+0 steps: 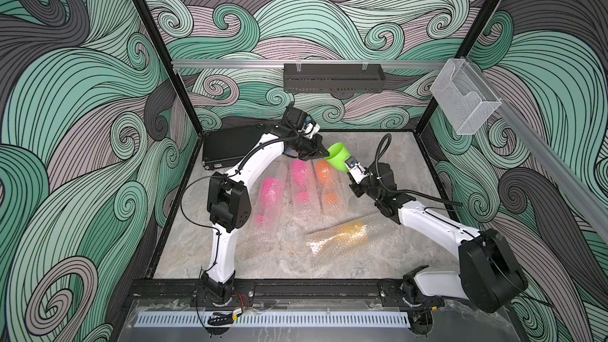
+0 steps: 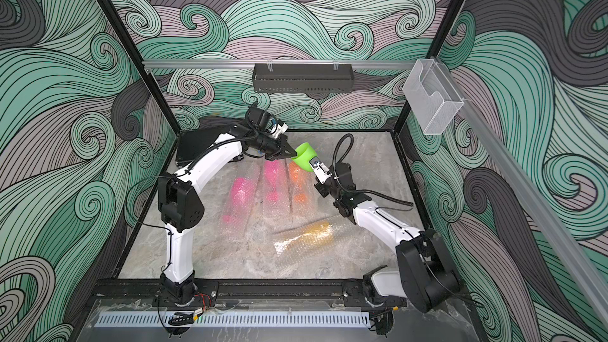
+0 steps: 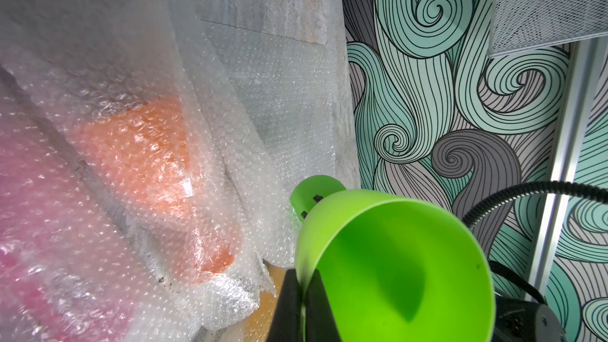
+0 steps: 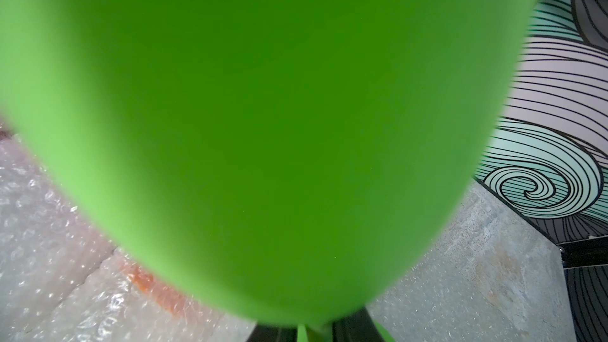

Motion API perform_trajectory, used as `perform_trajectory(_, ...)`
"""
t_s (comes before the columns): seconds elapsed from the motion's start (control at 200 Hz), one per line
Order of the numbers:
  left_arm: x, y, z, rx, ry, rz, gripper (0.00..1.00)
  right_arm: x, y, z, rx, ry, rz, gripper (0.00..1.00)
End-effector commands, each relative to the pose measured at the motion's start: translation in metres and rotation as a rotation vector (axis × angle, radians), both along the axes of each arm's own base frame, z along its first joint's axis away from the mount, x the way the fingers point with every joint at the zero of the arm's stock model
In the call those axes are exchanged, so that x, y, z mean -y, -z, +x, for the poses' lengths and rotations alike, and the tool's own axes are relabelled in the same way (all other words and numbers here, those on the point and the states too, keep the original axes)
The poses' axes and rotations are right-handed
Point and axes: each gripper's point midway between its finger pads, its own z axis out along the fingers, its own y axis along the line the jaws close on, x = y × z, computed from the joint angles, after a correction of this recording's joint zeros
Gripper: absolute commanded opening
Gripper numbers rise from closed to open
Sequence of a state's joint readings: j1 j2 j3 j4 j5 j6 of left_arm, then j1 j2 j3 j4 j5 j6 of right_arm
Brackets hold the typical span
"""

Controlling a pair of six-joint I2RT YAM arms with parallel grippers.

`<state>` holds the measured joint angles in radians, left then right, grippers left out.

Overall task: Unpack wine glasses from bubble wrap
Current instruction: Place the wine glass at the center of the board.

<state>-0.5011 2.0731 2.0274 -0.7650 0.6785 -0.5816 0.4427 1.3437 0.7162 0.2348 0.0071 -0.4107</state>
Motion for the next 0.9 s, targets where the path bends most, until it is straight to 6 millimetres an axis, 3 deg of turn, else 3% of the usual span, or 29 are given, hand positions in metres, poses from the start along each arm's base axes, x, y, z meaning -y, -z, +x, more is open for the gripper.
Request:
perform_trajectory(0.0, 0.010, -0.005, -0.012, 0.012, 0.064, 0.004, 0.00, -0.007, -0.015, 0.001, 0.041, -0.017, -0.007, 0.30)
perform_trajectory(0.14, 0.007, -0.010, -0.008, 0.041, 0.056, 0.026, 0.00, -0.013, -0.015, -0.005, 0.062, -0.049, -0.010, 0.54)
perform_trajectory(0.3, -0.005, -0.018, 0.001, 0.067, 0.024, 0.046, 0.00, -0.022, -0.029, -0.017, 0.068, -0.105, 0.042, 0.64)
perform_trajectory(0.536, -0.038, -0.041, 0.016, 0.141, -0.059, 0.073, 0.00, -0.023, -0.071, -0.027, 0.098, -0.103, 0.158, 0.78)
perform_trajectory(0.701, -0.072, -0.056, 0.027, 0.205, -0.145, 0.126, 0.00, -0.027, -0.110, -0.032, 0.104, -0.131, 0.288, 0.79)
perform_trajectory(0.896, -0.125, -0.079, 0.033, 0.270, -0.284, 0.185, 0.00, -0.032, -0.134, -0.037, 0.078, -0.149, 0.400, 0.80)
